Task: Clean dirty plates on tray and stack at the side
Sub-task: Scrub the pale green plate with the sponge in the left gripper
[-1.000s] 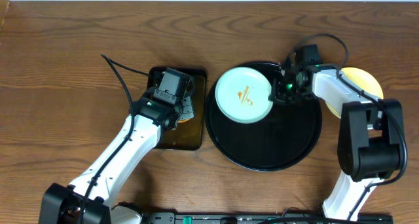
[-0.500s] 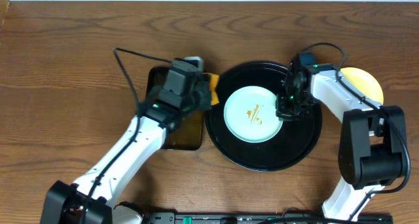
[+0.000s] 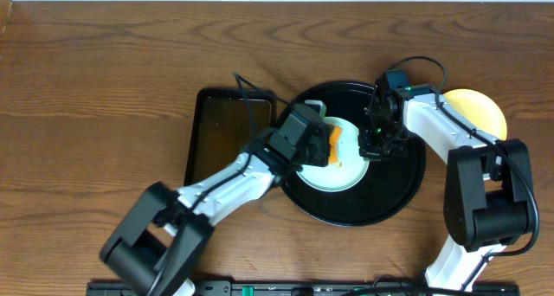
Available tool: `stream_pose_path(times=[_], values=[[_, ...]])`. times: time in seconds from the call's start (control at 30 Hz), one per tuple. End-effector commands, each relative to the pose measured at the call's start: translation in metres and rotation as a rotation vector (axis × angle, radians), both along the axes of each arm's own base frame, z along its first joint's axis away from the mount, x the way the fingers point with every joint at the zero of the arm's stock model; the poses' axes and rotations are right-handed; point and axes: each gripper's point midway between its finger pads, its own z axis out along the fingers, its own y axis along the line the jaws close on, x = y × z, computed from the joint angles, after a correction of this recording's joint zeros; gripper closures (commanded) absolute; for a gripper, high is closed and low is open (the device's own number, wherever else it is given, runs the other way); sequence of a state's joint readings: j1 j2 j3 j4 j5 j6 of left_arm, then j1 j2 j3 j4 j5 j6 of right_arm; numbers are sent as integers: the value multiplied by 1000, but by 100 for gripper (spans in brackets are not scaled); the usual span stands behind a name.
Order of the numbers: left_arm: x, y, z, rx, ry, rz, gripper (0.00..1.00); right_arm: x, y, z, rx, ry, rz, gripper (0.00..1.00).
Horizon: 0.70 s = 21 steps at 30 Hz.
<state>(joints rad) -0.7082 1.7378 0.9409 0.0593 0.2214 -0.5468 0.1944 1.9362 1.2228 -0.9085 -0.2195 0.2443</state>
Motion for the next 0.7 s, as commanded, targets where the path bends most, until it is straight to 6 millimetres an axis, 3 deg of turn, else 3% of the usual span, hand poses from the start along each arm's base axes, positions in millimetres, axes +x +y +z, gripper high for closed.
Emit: stream_pose_path(times=[0.0,0.5,0.67], values=[[-11,-17,-11,-80,104,31,92,-3,-2,0,-30,-8,26,99],[-15,-36,-11,-150,132,39,92,-4,-1,1,-27,-5,27,99],[-14,-39,-21,-158,148,46,92,-4,0,1,-27,-5,32,99]])
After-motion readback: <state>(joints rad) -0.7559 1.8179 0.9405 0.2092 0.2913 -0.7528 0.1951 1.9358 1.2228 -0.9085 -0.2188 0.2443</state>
